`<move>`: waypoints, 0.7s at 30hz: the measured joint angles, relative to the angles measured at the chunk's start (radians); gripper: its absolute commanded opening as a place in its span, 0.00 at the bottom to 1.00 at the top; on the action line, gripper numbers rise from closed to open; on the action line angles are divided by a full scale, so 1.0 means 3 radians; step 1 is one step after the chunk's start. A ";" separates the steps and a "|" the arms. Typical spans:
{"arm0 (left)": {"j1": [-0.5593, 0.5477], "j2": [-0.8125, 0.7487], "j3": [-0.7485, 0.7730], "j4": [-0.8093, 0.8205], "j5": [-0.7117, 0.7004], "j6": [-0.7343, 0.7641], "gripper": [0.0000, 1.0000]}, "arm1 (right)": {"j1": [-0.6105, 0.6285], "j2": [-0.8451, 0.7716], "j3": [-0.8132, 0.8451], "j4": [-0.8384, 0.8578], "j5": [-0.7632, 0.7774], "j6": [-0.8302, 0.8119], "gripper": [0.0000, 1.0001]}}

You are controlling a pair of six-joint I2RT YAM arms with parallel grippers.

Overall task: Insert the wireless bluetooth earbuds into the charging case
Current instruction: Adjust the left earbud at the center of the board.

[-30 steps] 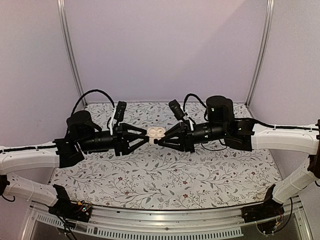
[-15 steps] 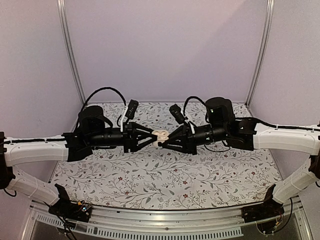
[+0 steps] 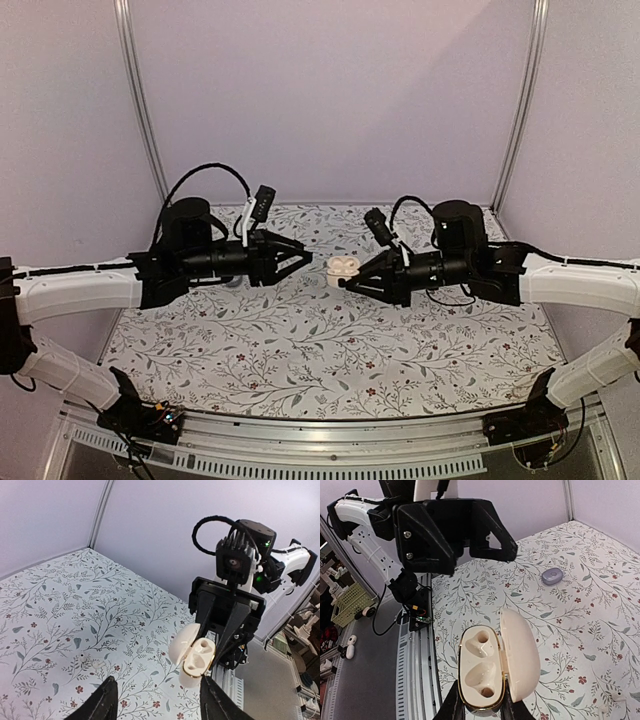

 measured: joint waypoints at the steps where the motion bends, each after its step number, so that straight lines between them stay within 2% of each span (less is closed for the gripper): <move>1: 0.0029 -0.0001 0.0027 -0.0023 -0.0011 0.0022 0.55 | -0.0080 -0.0027 -0.0053 0.0017 0.0008 0.0029 0.00; 7: 0.0107 0.0192 0.0277 -0.0301 -0.0192 0.0268 0.52 | -0.0568 -0.0324 -0.0347 0.0029 0.0046 0.0175 0.00; 15: 0.0100 0.1572 0.1069 -0.0698 -0.0328 0.0479 0.48 | -0.1087 -0.0777 -0.0604 0.0056 0.0050 0.0324 0.00; 21: 0.0051 0.2583 0.2046 -0.1115 -0.0378 0.0626 0.41 | -0.1202 -0.0904 -0.0699 0.0051 0.0009 0.0380 0.00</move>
